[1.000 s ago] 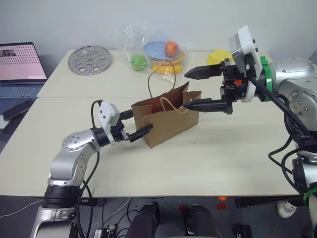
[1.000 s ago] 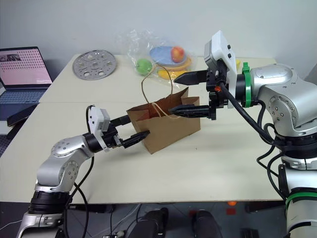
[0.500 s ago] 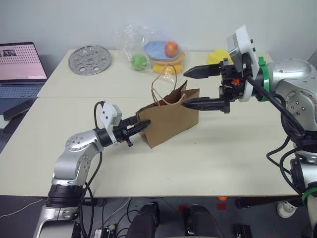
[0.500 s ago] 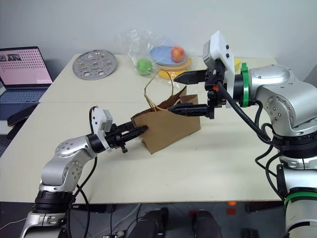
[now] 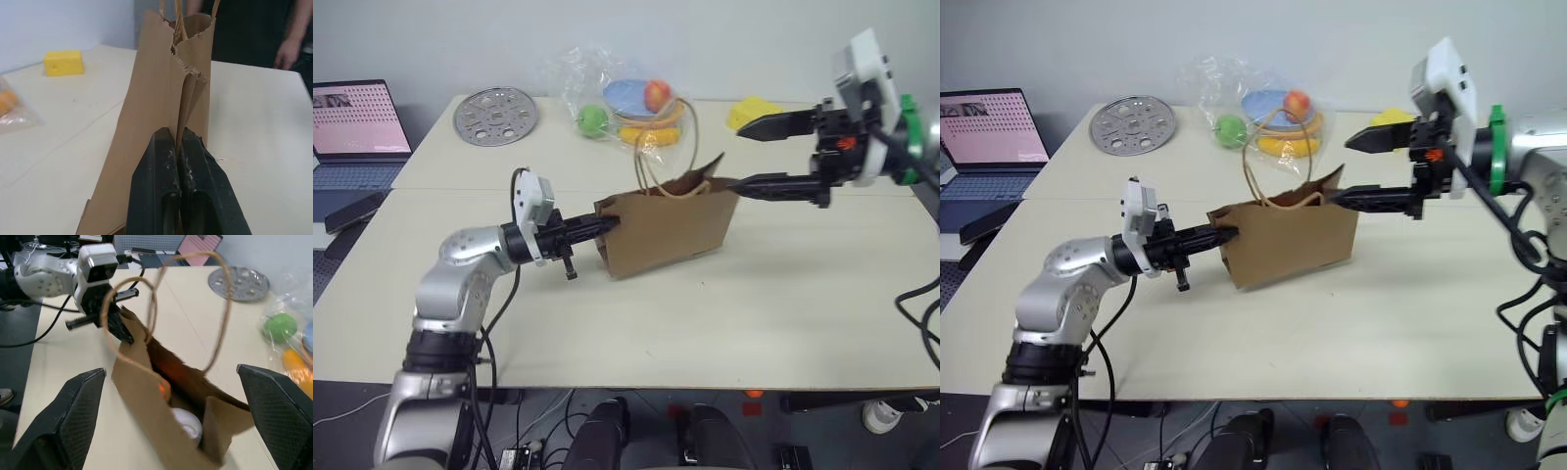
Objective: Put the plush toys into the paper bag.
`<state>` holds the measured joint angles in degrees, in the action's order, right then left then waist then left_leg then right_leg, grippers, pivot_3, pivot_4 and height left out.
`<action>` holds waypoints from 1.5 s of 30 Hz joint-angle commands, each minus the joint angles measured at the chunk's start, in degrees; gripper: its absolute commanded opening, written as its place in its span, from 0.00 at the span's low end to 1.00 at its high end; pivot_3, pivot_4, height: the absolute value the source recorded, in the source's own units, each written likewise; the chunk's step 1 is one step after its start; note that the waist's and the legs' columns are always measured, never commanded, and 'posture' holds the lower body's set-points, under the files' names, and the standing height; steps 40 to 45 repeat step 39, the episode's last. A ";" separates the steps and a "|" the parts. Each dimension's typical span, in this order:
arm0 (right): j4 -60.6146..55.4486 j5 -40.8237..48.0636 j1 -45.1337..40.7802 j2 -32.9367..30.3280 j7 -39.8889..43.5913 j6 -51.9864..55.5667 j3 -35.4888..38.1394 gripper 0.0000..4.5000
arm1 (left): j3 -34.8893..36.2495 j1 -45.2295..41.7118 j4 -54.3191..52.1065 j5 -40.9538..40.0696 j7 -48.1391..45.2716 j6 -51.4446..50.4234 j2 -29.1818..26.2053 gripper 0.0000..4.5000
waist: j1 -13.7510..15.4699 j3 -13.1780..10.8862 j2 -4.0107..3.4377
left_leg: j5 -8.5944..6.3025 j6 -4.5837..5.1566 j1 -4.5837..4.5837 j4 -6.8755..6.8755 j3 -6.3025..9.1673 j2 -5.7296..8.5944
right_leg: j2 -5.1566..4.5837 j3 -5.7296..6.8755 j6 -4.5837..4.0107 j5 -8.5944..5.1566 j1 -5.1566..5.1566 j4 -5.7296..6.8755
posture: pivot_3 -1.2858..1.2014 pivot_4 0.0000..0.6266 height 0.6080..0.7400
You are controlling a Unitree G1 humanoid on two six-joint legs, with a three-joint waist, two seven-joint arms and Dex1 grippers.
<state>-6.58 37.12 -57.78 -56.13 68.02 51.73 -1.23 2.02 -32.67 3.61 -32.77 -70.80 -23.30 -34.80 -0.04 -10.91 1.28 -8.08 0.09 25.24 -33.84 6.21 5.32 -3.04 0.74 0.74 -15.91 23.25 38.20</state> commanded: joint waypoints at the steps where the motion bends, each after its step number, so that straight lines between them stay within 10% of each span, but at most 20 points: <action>1: 1.02 -1.72 -1.40 -5.71 4.97 -1.80 1.07 1.00 | -3.79 -5.53 7.23 0.98 -11.04 2.89 -0.30 0.01 | -0.08 -0.02 -0.03 | -0.02 0.03 0.00 0.01 0.00 0.00 | 0.00 0.00 -0.01 0.00 -0.03 -0.07 | 0.52 0.24 1.00; 16: -5.00 3.49 2.35 -9.70 5.59 5.01 3.29 1.00 | -6.18 -13.45 28.75 9.92 -20.16 18.40 5.86 0.01 | -0.22 -0.02 -0.03 | -0.19 0.25 0.42 -0.12 -0.14 0.01 | -0.04 -0.09 0.27 0.18 0.24 -0.29 | 0.52 0.24 1.00; 32: 2.20 -3.14 4.63 -5.34 9.34 -5.49 -0.98 1.00 | 8.55 1.03 -2.03 3.01 -8.01 -9.83 -19.02 1.00 | -1.54 -0.04 -0.08 | -0.19 0.24 0.43 -0.13 -0.12 0.01 | -0.03 -0.15 0.31 0.21 0.34 -0.22 | 0.52 0.24 1.00; 45: 7.07 -8.30 11.66 -7.49 10.40 -12.82 0.01 1.00 | 19.20 7.53 -12.93 0.39 0.87 -17.61 -26.45 1.00 | -0.93 -0.04 -0.08 | -0.19 0.24 0.42 -0.20 -0.11 0.02 | -0.04 -0.13 0.36 0.23 0.28 -0.23 | 0.52 0.24 1.00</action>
